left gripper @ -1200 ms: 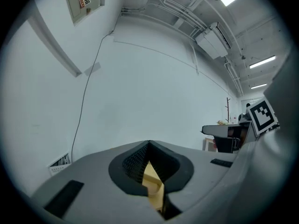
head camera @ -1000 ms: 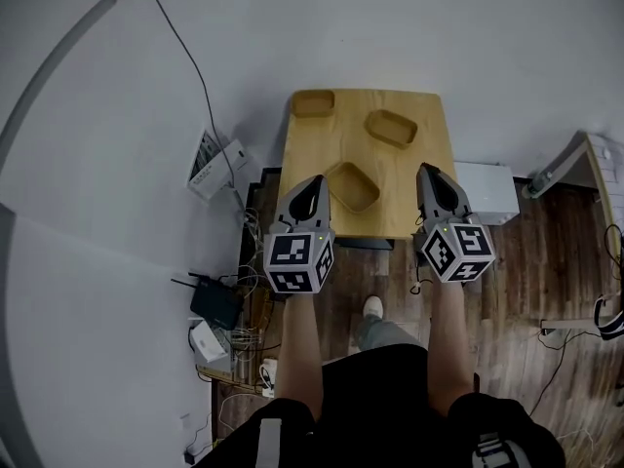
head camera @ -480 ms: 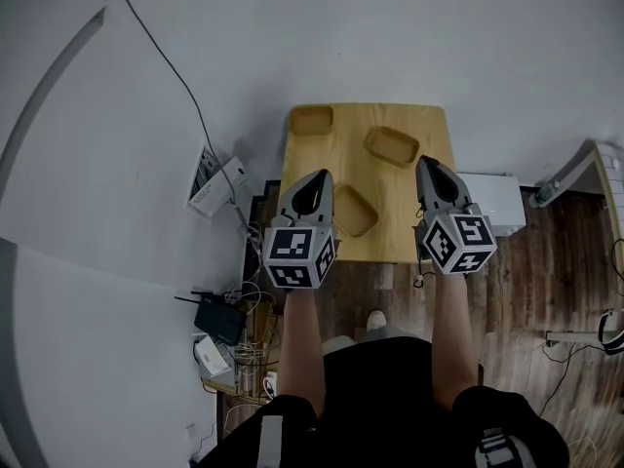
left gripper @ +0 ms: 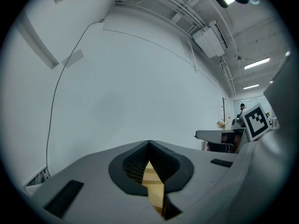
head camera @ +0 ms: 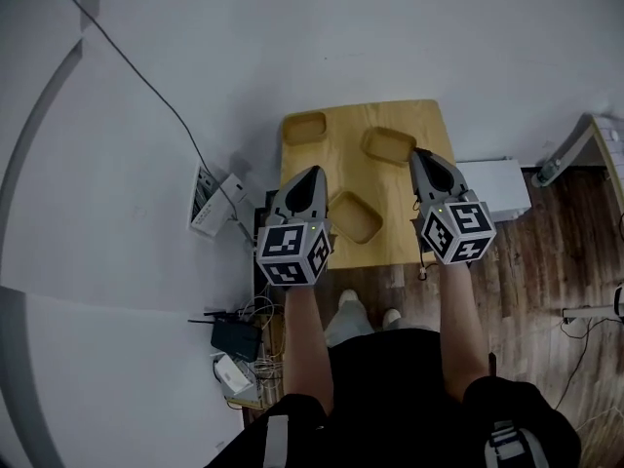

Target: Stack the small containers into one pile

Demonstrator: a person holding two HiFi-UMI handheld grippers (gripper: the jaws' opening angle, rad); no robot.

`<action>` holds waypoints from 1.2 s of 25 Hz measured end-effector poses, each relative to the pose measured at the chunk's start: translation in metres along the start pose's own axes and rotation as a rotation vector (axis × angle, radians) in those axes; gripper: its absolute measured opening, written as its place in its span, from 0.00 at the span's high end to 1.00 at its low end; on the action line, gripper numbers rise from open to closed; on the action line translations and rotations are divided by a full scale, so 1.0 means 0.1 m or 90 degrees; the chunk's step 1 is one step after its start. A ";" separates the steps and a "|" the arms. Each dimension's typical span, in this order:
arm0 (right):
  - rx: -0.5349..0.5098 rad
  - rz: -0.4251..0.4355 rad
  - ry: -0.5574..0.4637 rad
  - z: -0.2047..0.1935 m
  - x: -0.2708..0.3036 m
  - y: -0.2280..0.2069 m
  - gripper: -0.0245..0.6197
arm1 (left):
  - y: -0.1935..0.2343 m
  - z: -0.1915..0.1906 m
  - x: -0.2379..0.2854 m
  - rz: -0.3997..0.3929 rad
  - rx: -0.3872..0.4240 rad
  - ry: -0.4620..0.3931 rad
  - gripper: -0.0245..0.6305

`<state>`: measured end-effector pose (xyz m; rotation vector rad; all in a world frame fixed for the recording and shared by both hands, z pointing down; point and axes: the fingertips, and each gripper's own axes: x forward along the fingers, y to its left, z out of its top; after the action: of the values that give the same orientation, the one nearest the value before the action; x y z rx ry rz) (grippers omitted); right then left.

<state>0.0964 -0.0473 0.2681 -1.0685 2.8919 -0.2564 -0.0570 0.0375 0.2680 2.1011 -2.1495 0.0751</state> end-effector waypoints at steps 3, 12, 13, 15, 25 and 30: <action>0.003 -0.027 -0.001 0.04 0.08 -0.11 0.95 | 0.11 0.00 0.17 -0.014 -0.009 0.012 0.94; 0.026 -0.081 0.002 -0.16 0.47 0.01 0.95 | 0.37 -0.15 0.54 -0.099 0.032 0.063 0.94; 0.031 -0.090 0.003 -0.20 0.51 0.02 0.95 | 0.41 -0.19 0.58 -0.109 0.037 0.072 0.94; 0.042 -0.107 0.006 -0.30 0.58 0.02 0.95 | 0.48 -0.28 0.65 -0.128 0.046 0.090 0.94; 0.094 -0.212 0.074 -1.07 0.57 -0.11 0.95 | 0.55 -1.06 1.00 -0.219 0.038 0.197 0.93; 0.120 -0.265 0.108 -1.45 0.46 -0.22 0.95 | 0.48 -1.48 1.06 -0.253 0.040 0.253 0.93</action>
<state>0.0607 -0.0734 0.4149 -1.6712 2.6761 -0.6503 -0.0980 -0.0475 0.4313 2.2699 -1.5032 0.4755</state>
